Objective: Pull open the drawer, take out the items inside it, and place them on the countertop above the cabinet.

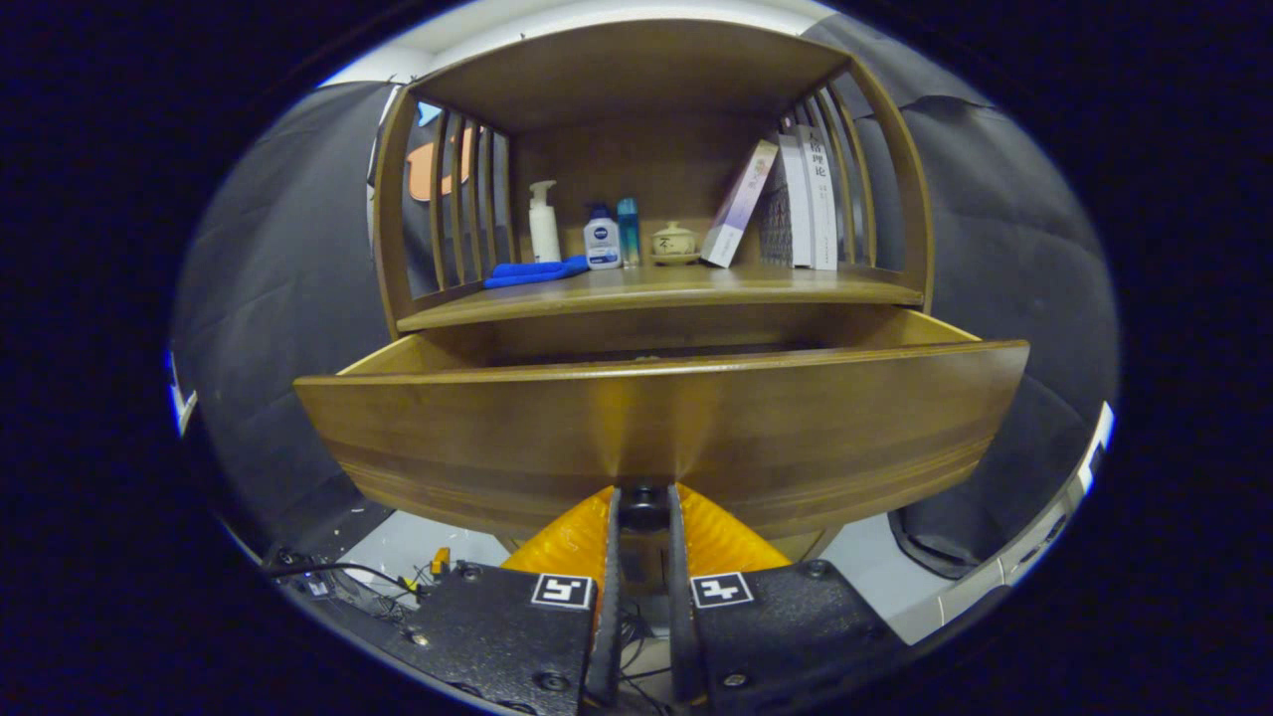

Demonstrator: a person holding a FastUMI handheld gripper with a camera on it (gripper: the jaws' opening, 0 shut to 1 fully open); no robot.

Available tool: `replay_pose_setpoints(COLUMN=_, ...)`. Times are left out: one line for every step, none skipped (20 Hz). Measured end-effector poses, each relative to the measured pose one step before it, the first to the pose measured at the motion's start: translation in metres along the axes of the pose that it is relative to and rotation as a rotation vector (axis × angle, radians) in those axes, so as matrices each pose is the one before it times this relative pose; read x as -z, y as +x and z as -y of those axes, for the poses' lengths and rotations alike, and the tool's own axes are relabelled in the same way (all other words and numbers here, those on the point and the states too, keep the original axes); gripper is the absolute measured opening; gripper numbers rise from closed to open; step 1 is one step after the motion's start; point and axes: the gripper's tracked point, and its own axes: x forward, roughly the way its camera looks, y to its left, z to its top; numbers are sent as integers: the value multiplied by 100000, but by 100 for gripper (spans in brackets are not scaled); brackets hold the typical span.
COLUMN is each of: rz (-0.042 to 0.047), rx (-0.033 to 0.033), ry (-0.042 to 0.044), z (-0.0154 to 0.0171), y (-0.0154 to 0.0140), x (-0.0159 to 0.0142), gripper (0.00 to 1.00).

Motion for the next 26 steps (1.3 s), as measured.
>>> replay_pose_setpoints(rz=-662, rx=-198, ry=-252, z=56, y=-411, x=377, gripper=23)
replay_pose_setpoints(rz=-764, rx=-595, ry=348, z=-151, y=-408, x=524, gripper=23)
replay_pose_setpoints(rz=823, rx=-467, ry=-385, z=-162, y=-321, x=-73, gripper=23)
replay_pose_setpoints(rz=2, rx=-193, ry=-530, z=128, y=-319, x=449, gripper=23)
replay_pose_setpoints(rz=-691, rx=-224, ry=-760, z=0, y=-472, x=191, gripper=23)
replay_pose_setpoints(rz=-77, rx=-451, ry=-1149, z=-115, y=-282, x=287, gripper=23)
replay_pose_setpoints(rz=-124, rx=-261, ry=-544, z=51, y=-353, x=101, gripper=23)
replay_pose_setpoints(rz=-616, rx=-264, ry=73, z=-23, y=-136, x=193, gripper=23)
replay_pose_setpoints(rz=-1173, rx=-205, ry=78, z=-64, y=-88, x=30, gripper=23)
replay_pose_setpoints(rz=-1134, rx=43, ry=848, z=32, y=-36, x=115, gripper=23)
replay_pose_setpoints(rz=-1310, rx=-86, ry=485, z=-4, y=-9, x=-107, gripper=23)
replay_pose_setpoints(rz=-1735, rx=16, ry=192, z=-30, y=-23, x=75, gripper=24)
replay_pose_setpoints(rz=-1780, rx=119, ry=263, z=142, y=-191, x=29, gripper=27)
replay_pose_setpoints(rz=-603, rx=-305, ry=499, z=73, y=-442, x=-366, gripper=29)
replay_pose_setpoints(rz=651, rx=-1376, ry=-39, z=-216, y=-455, x=-754, gripper=31)
replay_pose_setpoints(rz=1645, rx=-1690, ry=-539, z=-340, y=-383, x=-829, gripper=36)
replay_pose_setpoints(rz=1737, rx=-1737, ry=-859, z=-429, y=-657, x=-900, gripper=41)
replay_pose_setpoints(rz=1239, rx=-1891, ry=-662, z=-414, y=-715, x=-795, gripper=46)
replay_pose_setpoints(rz=458, rx=-1655, ry=-162, z=-438, y=-588, x=-814, gripper=50)
replay_pose_setpoints(rz=-38, rx=-619, ry=288, z=-90, y=-498, x=-647, gripper=55)
replay_pose_setpoints(rz=447, rx=-533, ry=480, z=-181, y=-428, x=-837, gripper=59)
replay_pose_setpoints(rz=439, rx=-928, ry=-185, z=-293, y=-218, x=-738, gripper=62)
replay_pose_setpoints(rz=-102, rx=-479, ry=-1264, z=-108, y=-86, x=-731, gripper=64)
replay_pose_setpoints(rz=-446, rx=-657, ry=-1892, z=-25, y=18, x=-511, gripper=69)
replay_pose_setpoints(rz=56, rx=-58, ry=-1880, z=115, y=186, x=-793, gripper=73)
replay_pose_setpoints(rz=440, rx=373, ry=-1204, z=235, y=246, x=-794, gripper=78)
